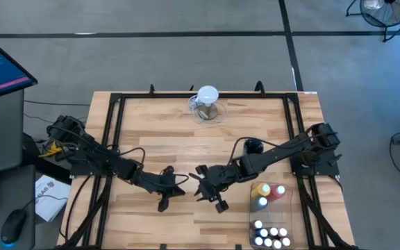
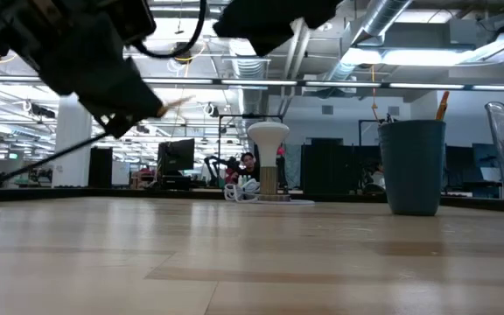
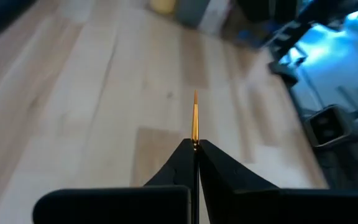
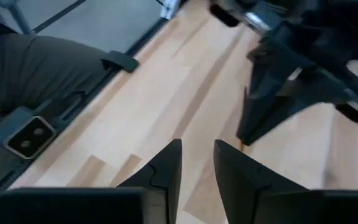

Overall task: Pick & Place Paint Supplies
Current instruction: Put the black gold paintbrush into the blue cup

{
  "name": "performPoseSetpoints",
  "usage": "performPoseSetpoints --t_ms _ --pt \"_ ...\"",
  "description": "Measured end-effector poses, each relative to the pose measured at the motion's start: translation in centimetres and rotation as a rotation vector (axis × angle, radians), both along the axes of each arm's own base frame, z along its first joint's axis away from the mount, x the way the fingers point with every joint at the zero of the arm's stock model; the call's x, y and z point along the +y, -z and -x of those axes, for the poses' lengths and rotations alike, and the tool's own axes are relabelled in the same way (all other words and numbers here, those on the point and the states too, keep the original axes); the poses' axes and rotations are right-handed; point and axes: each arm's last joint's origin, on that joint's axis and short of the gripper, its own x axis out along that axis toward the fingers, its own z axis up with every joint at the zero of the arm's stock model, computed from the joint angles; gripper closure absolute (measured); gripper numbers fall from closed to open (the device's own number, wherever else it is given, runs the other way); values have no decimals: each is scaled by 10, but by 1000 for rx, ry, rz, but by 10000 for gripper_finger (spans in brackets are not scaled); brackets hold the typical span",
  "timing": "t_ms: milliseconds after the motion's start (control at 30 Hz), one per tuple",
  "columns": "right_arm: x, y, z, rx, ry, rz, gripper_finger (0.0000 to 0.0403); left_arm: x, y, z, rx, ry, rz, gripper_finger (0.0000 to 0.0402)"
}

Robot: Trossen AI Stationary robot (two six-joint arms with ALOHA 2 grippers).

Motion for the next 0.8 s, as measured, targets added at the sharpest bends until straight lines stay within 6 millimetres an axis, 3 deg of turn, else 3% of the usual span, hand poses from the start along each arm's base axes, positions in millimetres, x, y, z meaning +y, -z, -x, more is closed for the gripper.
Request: performPoseSetpoints --t_ms 267,633,800 --pt "9 -3 1 -42 -32 -1 291 -4 -11 -4 -109 67 33 401" --pt "6 -5 -2 -85 60 51 169 -5 -15 -6 -153 78 41 401" --pt "6 -5 -2 -87 56 54 145 -5 -19 -7 -199 87 43 401"
